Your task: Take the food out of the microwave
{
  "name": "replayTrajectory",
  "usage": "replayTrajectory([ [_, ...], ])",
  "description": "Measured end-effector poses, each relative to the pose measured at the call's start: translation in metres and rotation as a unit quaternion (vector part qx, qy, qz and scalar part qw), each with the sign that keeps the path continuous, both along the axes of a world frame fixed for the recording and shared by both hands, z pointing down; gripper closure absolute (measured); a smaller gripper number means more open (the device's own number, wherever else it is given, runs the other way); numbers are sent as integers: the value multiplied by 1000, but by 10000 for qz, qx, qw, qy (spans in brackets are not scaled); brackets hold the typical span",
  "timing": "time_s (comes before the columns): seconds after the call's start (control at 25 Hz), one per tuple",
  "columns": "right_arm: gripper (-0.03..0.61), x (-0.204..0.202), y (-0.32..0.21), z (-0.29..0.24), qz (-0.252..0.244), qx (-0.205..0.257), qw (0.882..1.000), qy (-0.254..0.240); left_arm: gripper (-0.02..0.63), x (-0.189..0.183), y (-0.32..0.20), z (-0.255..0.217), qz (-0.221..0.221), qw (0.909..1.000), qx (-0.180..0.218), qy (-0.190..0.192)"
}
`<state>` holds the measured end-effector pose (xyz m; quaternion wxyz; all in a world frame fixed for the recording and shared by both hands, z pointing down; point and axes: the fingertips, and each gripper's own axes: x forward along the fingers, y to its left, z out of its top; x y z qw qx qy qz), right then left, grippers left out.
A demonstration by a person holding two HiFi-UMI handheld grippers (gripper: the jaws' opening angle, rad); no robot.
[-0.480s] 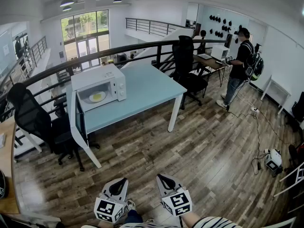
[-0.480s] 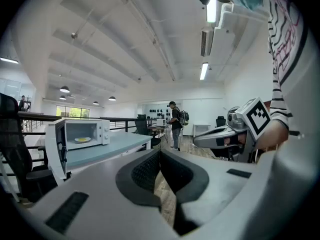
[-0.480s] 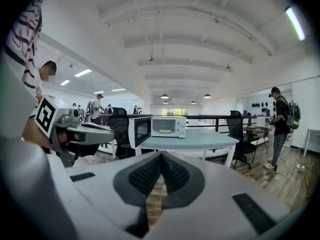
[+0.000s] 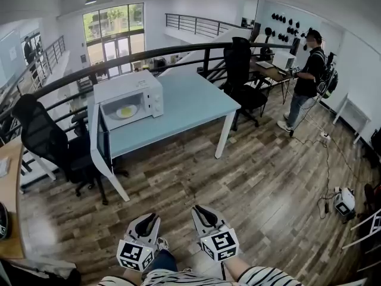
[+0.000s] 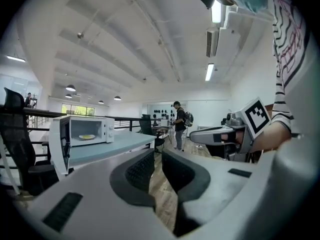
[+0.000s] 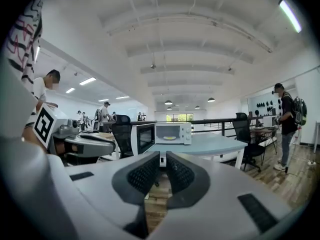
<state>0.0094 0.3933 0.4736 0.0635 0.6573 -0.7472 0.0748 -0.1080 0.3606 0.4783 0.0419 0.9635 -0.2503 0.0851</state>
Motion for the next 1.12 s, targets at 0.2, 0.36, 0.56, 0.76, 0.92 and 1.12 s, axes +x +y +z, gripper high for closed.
replayTrajectory([
  [0.2, 473, 10, -41, 2, -25, -15, 10000, -8, 586, 5, -31, 7, -89, 9999, -96, 87],
  [0.36, 443, 18, -78, 8, 75, -82, 9999, -35, 580, 11, -68, 11, -25, 9998, -149, 110],
  [0.56, 440, 19, -135, 10, 62, -134, 9999, -19, 528, 20, -123, 9, 61, 9997, -176, 179],
  [0.76, 431, 16, -198, 8, 22, -188, 9998, 4, 495, 23, -180, 4, 99, 9993, -232, 279],
  [0.92, 431, 10, -243, 7, -45, -224, 9997, 20, 494, 19, -221, 2, 58, 9991, -251, 328],
  [1.12, 431, 3, -285, 10, -95, -231, 9997, 13, 494, 9, -259, 4, -34, 9991, -233, 344],
])
